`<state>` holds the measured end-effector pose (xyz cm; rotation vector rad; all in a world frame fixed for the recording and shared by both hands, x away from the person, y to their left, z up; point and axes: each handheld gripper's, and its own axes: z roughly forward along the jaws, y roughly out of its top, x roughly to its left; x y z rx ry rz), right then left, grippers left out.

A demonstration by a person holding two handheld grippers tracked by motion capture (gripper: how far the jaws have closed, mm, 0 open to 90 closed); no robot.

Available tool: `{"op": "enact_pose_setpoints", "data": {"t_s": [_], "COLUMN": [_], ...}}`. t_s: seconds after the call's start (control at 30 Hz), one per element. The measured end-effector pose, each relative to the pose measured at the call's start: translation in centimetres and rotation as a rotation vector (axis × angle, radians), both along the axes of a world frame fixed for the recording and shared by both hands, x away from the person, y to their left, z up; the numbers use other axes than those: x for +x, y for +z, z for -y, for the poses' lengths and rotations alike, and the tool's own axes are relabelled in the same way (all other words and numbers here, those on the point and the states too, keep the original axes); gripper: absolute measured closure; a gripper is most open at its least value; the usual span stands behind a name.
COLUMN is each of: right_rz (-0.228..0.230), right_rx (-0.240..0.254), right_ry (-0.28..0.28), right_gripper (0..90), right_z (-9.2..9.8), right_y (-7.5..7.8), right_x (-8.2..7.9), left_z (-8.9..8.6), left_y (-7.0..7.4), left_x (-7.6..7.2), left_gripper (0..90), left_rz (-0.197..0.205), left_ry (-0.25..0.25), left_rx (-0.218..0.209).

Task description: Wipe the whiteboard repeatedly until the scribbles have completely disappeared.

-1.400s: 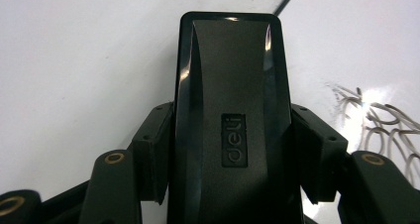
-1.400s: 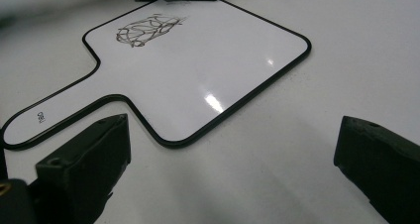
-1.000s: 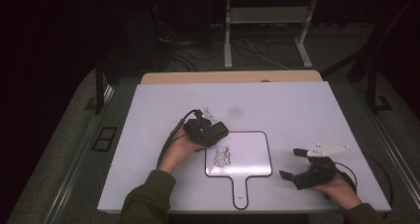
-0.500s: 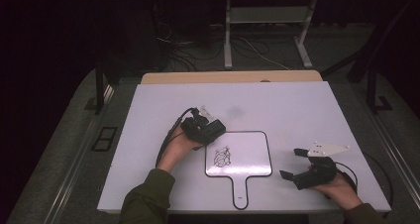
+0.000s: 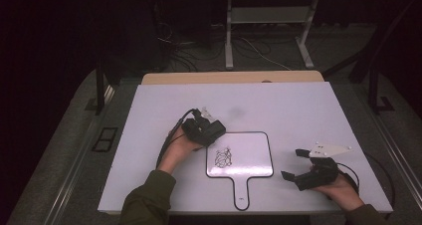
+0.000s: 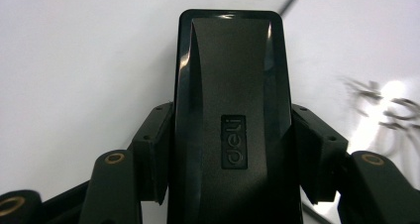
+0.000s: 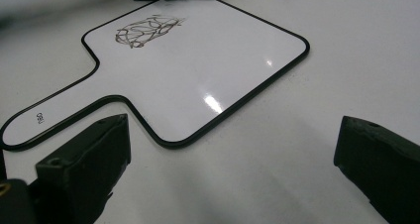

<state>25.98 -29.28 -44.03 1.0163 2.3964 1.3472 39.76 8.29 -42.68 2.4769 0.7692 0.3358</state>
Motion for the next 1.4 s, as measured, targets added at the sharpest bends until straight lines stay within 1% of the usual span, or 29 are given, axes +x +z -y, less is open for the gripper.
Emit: {"op": "enact_pose_setpoints", "data": {"t_s": [0.03, 0.1, 0.17, 0.3, 0.37, 0.4, 0.5, 0.53, 0.6, 0.7, 0.73, 0.77, 0.83, 0.93, 0.97, 1.0, 1.07, 1.13, 1.17, 1.27, 1.3, 1.4], "right_rz": [0.000, -0.001, -0.002, -0.001, 0.001, 0.001, 0.002, 0.002, 0.001, -0.001, -0.001, -0.001, 0.000, 0.000, 0.000, 0.000, 0.000, 0.000, 0.001, 0.000, 0.000, 0.000], "right_rx": [0.000, 0.000, -0.002, -0.002, -0.001, -0.002, -0.005, -0.004, -0.005, -0.005, -0.005, -0.005, -0.004, -0.003, -0.002, -0.003, -0.005, -0.004, -0.003, -0.004, -0.004, -0.005], "right_ry": [0.000, -0.001, -0.001, -0.002, -0.002, -0.003, -0.001, -0.001, -0.001, -0.002, -0.003, -0.003, -0.003, -0.005, -0.005, -0.005, -0.003, -0.005, -0.005, -0.006, -0.005, -0.004], "right_gripper": [0.0, 0.0, 0.0, 0.0, 0.0, 0.0, 0.0, 0.0, 0.0, 0.0, 0.0, 0.0, 0.0, 0.0, 0.0, 0.0, 0.0, 0.0, 0.0, 0.0, 0.0, 0.0], "right_z": [0.0, 0.0, 0.0, 0.0, 0.0, 0.0, 0.0, 0.0, 0.0, 0.0, 0.0, 0.0, 0.0, 0.0, 0.0, 0.0, 0.0, 0.0, 0.0, 0.0, 0.0, 0.0], "right_y": [0.0, 0.0, 0.0, 0.0, 0.0, 0.0, 0.0, 0.0, 0.0, 0.0, 0.0, 0.0, 0.0, 0.0, 0.0, 0.0, 0.0, 0.0, 0.0, 0.0, 0.0, 0.0], "right_x": [0.0, 0.0, 0.1, 0.1, 0.0, 0.0, 0.0, 0.0, 0.1, 0.1, 0.1, 0.1, 0.0, 0.0, 0.0, 0.0, 0.1, 0.1, 0.1, 0.0, 0.0, 0.1], "left_z": [-0.1, 0.0, 0.3, 0.7, 0.6, 0.5, 0.5, 0.6, 0.7, 0.9, 0.9, 0.8, 0.5, 0.5, 0.5, 0.6, 0.8, 0.7, 0.6, 0.6, 0.6, 0.8], "left_y": [0.0, 0.0, 0.1, 0.2, 0.2, 0.1, 0.2, 0.1, 0.2, 0.3, 0.2, 0.2, 0.2, 0.2, 0.2, 0.2, 0.3, 0.2, 0.2, 0.1, 0.2, 0.2], "left_x": [0.1, -0.1, -0.4, -1.0, -0.8, -0.6, -0.2, -0.3, -0.4, -0.8, -0.8, -0.7, -0.4, -0.4, -0.4, -0.6, -0.9, -0.7, -0.6, -0.2, -0.2, -0.6], "left_gripper": [39.8, 39.8, 39.8, 39.8, 39.8, 39.8, 39.8, 39.8, 39.8, 39.8, 39.8, 39.8, 39.8, 39.8, 39.8, 39.8, 39.8, 39.8, 39.8, 39.8, 39.8, 39.8], "left_rz": [-0.008, -0.003, -0.007, 0.003, -0.008, 0.001, 0.005, 0.010, -0.006, -0.015, -0.014, -0.016, -0.003, -0.013, -0.016, -0.030, -0.029, -0.029, -0.022, -0.016, -0.012, -0.027], "left_ry": [0.008, 0.000, -0.012, -0.035, -0.024, -0.008, -0.010, -0.005, -0.012, -0.033, -0.033, -0.025, -0.007, -0.006, -0.019, -0.030, -0.042, -0.031, -0.012, 0.001, -0.005, -0.021], "left_rx": [-0.011, -0.004, 0.016, 0.045, 0.035, 0.030, 0.040, 0.033, 0.038, 0.050, 0.047, 0.039, 0.039, 0.040, 0.043, 0.042, 0.046, 0.043, 0.035, 0.032, 0.037, 0.038]}}
